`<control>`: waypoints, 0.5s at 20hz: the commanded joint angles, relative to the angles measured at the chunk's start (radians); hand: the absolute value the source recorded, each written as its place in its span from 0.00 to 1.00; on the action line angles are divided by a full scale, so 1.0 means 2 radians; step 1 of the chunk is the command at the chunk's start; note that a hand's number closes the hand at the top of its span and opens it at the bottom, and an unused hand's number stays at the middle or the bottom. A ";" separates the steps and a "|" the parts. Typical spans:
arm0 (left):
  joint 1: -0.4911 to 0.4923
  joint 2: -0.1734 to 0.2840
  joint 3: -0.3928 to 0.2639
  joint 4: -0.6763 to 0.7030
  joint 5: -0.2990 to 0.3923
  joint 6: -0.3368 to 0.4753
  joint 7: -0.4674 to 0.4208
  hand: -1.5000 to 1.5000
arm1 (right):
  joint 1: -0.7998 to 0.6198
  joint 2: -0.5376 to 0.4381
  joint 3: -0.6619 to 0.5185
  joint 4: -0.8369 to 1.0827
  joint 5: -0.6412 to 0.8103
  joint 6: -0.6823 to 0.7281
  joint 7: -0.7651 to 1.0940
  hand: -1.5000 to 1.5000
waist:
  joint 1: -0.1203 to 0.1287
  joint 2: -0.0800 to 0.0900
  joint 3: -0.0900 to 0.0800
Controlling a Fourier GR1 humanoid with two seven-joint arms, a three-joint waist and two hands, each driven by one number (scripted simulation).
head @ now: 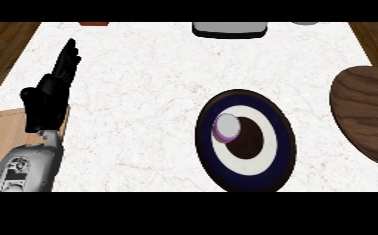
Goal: Pick the pear from the plate and place it in the bowl
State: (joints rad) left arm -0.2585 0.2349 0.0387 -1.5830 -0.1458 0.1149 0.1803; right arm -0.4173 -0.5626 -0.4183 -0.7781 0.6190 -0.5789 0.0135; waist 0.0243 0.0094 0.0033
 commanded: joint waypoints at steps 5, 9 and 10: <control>0.003 -0.009 -0.009 -0.013 -0.002 -0.002 -0.003 0.50 | -0.057 -0.027 -0.071 0.145 -0.102 0.073 -0.165 0.00 | 0.008 0.003 0.002; 0.021 -0.011 -0.004 -0.001 -0.003 -0.001 -0.022 0.50 | -0.059 -0.041 -0.109 0.179 -0.145 0.106 -0.248 0.00 | 0.004 0.002 0.001; 0.019 -0.018 -0.011 -0.004 -0.012 0.007 -0.012 0.50 | -0.067 -0.037 -0.113 0.180 -0.150 0.098 -0.260 0.00 | 0.002 0.001 0.001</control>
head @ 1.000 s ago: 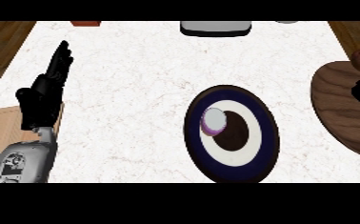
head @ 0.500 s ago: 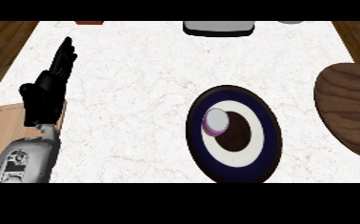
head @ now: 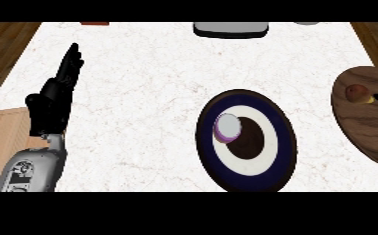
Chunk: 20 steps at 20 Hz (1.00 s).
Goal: Pick the pear from the plate and place it in the bowl
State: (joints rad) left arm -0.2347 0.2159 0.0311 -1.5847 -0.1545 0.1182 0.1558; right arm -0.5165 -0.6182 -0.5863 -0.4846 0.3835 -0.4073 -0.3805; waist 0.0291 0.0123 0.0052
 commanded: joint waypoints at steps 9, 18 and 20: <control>0.011 0.002 0.009 -0.019 -0.008 -0.001 0.015 0.50 | 0.025 -0.044 -0.081 0.057 -0.110 0.098 -0.116 0.00 | -0.014 -0.006 -0.002; 0.015 0.004 0.015 -0.054 -0.002 -0.009 0.050 0.50 | 0.150 -0.062 -0.112 -0.010 -0.190 0.262 -0.149 0.00 | -0.025 -0.010 -0.003; 0.016 0.024 0.038 -0.045 0.014 -0.030 0.038 0.50 | 0.174 -0.038 -0.104 -0.032 -0.198 0.271 -0.162 0.00 | -0.021 -0.008 -0.003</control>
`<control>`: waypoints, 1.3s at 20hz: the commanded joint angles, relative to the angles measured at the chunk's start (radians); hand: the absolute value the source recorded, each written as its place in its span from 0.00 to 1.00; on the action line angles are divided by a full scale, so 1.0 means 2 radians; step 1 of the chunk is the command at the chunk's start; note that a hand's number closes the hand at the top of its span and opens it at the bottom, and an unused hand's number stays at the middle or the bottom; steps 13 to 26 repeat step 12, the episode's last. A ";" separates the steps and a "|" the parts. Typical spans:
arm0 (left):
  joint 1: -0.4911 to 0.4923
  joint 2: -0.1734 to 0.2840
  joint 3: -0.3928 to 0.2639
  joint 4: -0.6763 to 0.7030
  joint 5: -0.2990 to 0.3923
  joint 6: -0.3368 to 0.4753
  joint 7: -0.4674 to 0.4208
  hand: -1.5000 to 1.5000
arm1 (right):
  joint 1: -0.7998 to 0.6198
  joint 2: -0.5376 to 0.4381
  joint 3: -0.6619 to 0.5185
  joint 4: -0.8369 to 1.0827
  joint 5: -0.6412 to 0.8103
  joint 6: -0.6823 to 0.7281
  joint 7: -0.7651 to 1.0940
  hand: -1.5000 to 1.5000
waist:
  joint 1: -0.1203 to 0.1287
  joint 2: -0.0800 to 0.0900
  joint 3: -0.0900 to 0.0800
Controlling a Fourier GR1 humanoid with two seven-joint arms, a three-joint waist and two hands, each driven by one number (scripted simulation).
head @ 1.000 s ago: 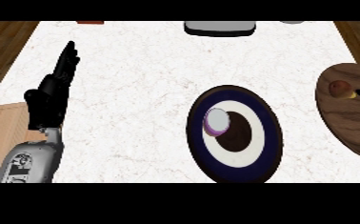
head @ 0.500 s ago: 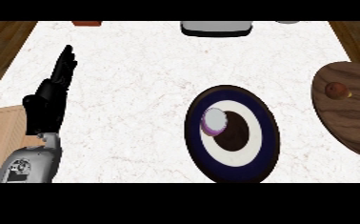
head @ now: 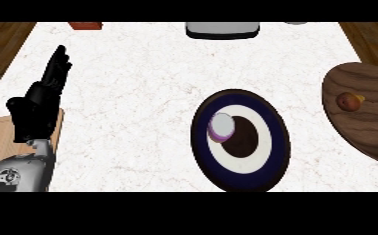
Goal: Pick the pear from the plate and place it in the bowl
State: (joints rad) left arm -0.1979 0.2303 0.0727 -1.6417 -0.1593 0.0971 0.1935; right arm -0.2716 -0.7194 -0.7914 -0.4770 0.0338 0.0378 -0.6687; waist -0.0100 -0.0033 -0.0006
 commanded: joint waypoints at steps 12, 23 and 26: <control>-0.016 -0.021 0.002 0.026 -0.020 0.006 -0.012 0.50 | 0.201 0.083 -0.001 -0.216 -0.082 0.093 -0.011 0.00 | 0.002 0.001 0.000; -0.016 -0.021 0.002 0.026 -0.020 0.006 -0.012 0.50 | 0.201 0.083 -0.001 -0.216 -0.082 0.093 -0.011 0.00 | 0.002 0.001 0.000; -0.016 -0.021 0.002 0.026 -0.020 0.006 -0.012 0.50 | 0.201 0.083 -0.001 -0.216 -0.082 0.093 -0.011 0.00 | 0.002 0.001 0.000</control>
